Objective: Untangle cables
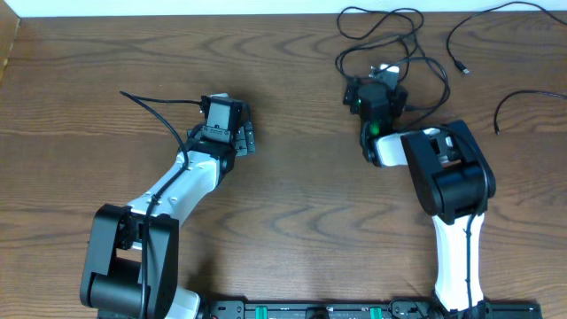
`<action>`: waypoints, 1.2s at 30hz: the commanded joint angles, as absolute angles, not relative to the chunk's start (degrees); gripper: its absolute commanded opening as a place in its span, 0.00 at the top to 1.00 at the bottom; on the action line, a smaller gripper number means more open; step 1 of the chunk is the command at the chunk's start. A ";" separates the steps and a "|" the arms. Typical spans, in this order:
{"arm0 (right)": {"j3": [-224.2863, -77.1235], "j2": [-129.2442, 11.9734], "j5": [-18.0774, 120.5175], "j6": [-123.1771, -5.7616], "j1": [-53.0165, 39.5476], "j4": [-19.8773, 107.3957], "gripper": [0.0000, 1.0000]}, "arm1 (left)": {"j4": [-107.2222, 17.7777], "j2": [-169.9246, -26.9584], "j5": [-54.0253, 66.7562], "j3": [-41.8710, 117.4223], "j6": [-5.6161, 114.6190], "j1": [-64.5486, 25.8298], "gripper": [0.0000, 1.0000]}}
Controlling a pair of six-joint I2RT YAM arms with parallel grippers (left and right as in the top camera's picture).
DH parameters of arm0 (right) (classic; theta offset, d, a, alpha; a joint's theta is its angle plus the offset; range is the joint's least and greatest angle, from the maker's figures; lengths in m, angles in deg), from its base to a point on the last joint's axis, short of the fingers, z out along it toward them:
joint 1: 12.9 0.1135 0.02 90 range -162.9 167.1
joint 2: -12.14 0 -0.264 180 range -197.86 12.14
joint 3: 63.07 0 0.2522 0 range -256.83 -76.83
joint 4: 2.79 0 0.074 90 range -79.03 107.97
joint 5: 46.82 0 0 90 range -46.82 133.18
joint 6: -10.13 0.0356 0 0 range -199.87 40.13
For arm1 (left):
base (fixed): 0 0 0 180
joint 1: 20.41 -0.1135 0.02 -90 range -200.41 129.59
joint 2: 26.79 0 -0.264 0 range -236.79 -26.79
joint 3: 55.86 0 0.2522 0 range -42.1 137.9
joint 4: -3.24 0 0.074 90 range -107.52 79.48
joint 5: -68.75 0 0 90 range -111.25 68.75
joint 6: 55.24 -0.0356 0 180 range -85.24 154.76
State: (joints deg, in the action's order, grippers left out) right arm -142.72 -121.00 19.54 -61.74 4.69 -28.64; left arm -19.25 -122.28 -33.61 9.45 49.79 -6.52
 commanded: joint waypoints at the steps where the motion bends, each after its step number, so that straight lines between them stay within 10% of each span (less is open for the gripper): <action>1: -141.67 -129.55 31.76 -59.94 2.74 -23.55 0.01 | -19.27 -122.28 -34.38 9.38 50.10 -6.74 0.06; 36: -142.06 -66.54 28.70 -73.28 12.18 22.81 0.01 | -19.27 -122.28 -34.38 9.38 50.10 -6.74 0.07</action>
State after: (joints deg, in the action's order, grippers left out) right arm -141.60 -69.01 29.31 -72.71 11.68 22.26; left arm -19.23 -122.28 -33.61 9.45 49.79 -6.52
